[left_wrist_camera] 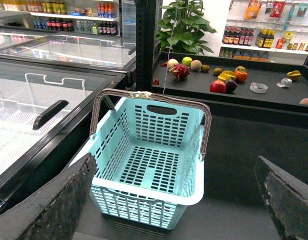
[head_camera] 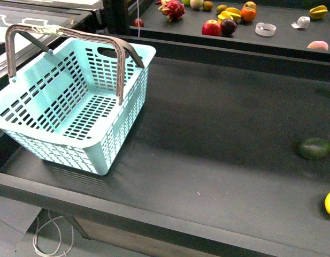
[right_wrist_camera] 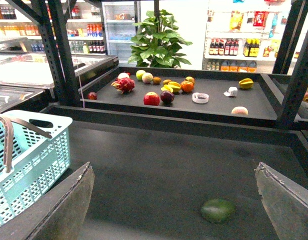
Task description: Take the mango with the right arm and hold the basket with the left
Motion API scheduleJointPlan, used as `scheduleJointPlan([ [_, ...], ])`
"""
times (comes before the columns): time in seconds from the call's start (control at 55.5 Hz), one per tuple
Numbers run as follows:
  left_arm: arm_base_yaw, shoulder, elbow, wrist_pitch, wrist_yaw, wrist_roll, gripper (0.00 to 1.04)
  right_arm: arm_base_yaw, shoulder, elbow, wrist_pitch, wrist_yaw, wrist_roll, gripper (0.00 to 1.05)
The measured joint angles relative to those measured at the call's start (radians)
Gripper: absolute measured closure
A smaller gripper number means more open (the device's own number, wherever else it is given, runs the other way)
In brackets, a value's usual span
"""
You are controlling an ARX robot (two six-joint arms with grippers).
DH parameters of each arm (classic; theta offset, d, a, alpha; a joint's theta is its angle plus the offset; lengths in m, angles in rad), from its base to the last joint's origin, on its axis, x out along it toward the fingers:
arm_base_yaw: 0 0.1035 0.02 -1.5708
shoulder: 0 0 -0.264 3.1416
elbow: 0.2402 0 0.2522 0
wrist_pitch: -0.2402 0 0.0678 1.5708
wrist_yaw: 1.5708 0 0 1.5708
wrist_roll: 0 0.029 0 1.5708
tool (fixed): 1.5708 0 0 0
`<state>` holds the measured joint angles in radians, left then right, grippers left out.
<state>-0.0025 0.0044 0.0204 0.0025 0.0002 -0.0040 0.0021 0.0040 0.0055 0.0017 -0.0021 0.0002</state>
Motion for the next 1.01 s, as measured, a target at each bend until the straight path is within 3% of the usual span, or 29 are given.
scheduleJointPlan([
  [0.486, 0.0, 0.0, 0.0, 0.0, 0.0, 0.0, 0.08, 0.0, 0.0, 0.0, 0.0, 0.0, 0.0, 0.08],
  [0.522, -0.027, 0.014, 0.0, 0.016, -0.087, -0.026, 0.08, 0.0, 0.0, 0.0, 0.0, 0.0, 0.0, 0.08],
  [0.594, -0.15, 0.159, 0.0, 0.175, -0.451, -0.177, 0.08, 0.0, 0.0, 0.0, 0.0, 0.001, 0.0, 0.08],
  [0.666, -0.182, 0.339, 0.002, 0.323, -0.583, -0.297, 0.08, 0.0, 0.0, 0.0, 0.0, 0.0, 0.0, 0.08],
  [0.883, -0.099, 1.04, 0.138, 0.821, -0.474, -0.567, 0.08, 0.0, 0.0, 0.0, 0.0, 0.0, 0.0, 0.08],
  [1.009, -0.097, 1.362, 0.296, 0.907, -0.433, -0.692, 0.08, 0.0, 0.0, 0.0, 0.0, 0.0, 0.0, 0.08],
])
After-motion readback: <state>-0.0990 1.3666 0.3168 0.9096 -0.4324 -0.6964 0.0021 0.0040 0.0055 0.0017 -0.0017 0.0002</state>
